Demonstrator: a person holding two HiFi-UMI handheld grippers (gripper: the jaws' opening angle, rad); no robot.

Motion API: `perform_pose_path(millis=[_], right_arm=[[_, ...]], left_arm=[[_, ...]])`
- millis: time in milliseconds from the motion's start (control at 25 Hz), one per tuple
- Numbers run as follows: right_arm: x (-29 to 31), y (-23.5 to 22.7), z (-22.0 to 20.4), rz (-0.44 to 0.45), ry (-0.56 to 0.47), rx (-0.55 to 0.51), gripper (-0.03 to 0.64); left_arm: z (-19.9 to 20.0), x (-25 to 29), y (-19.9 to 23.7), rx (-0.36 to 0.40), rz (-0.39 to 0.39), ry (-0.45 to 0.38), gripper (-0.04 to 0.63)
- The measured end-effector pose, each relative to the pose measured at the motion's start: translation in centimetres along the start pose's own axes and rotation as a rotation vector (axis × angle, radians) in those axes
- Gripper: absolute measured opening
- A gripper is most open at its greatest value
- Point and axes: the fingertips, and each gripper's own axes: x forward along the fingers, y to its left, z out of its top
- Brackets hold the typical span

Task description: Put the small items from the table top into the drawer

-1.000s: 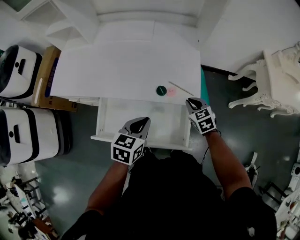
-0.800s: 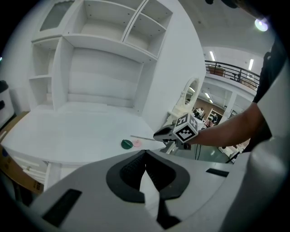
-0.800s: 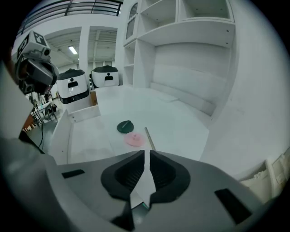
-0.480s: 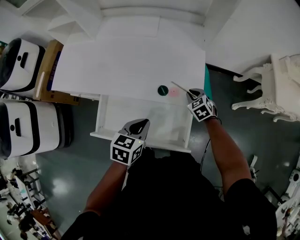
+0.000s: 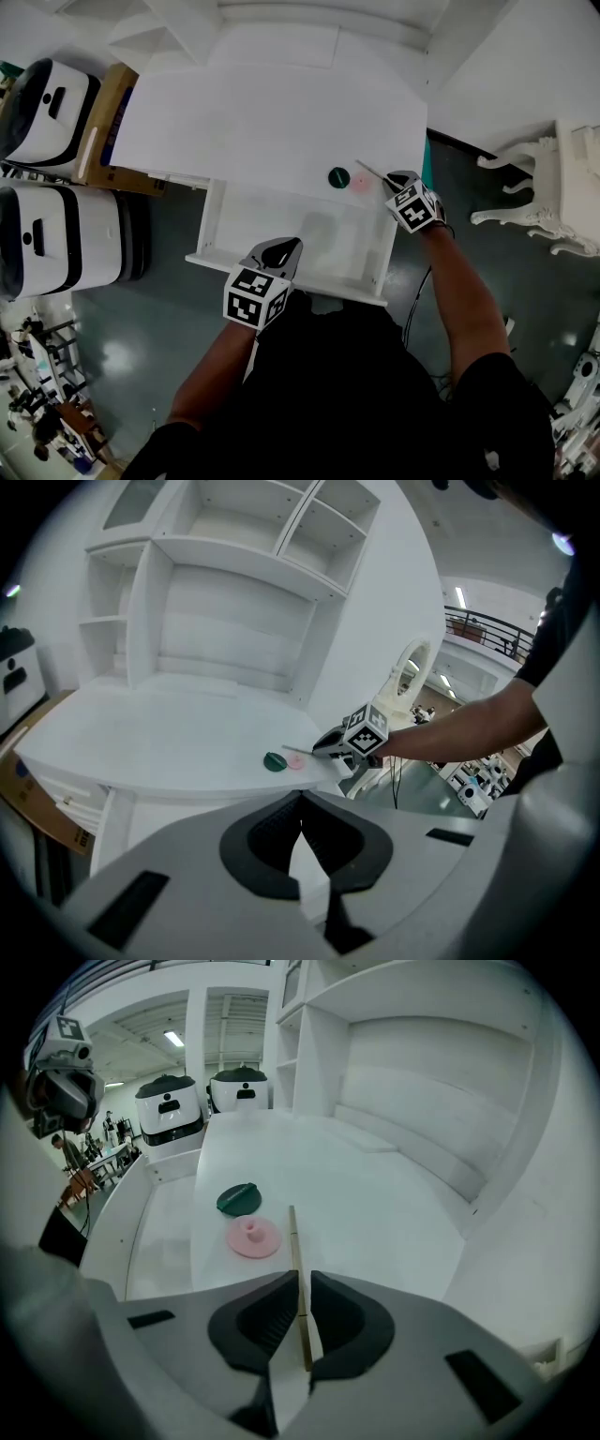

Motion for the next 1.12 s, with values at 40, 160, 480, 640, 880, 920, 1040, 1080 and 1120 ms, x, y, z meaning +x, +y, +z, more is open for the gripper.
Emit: perform_pose_path(millis=[40, 160, 480, 640, 880, 920, 1040, 1080, 1120], right_arm=[[0.1, 0.0, 0.0, 0.008, 0.002, -0.001, 0.031], [0.3, 0.6, -0.2, 0.059, 0.017, 0.002, 0.057], [0.4, 0.6, -0.4, 0.082, 0.006, 0.043, 0.089], [0.5, 0.8, -0.5, 0.087, 0.009, 0.052, 0.083], [0.6, 1.0, -0.5, 0.09, 0.01, 0.095, 0.044], [0.5, 1.0, -0.5, 0.08, 0.012, 0.092, 0.044], [0.2, 1.4, -0.4, 0.055, 0.023, 0.066, 0.043], [0.0, 1.5, -0.4, 0.05, 0.027, 0.057, 0.043], [-0.1, 1.7, -0.5, 0.044, 0.029, 0.048, 0.043]], left_arm=[[-0.1, -0.1, 0.1, -0.004, 0.003, 0.001, 0.003], [-0.3, -0.4, 0.4, -0.017, 0.011, 0.0, 0.003], [-0.7, -1.0, 0.8, -0.031, 0.025, -0.004, 0.005], [-0.6, -0.9, 0.6, -0.03, 0.02, -0.009, 0.003], [-0.3, -1.0, 0.3, -0.021, 0.015, -0.015, 0.003], [-0.3, -1.1, 0.3, -0.02, 0.015, -0.016, 0.005], [-0.4, -1.4, 0.4, -0.017, 0.014, -0.018, 0.003], [-0.4, -1.5, 0.4, -0.016, 0.014, -0.019, 0.003], [-0.5, -1.5, 0.3, -0.015, 0.012, -0.02, 0.005]])
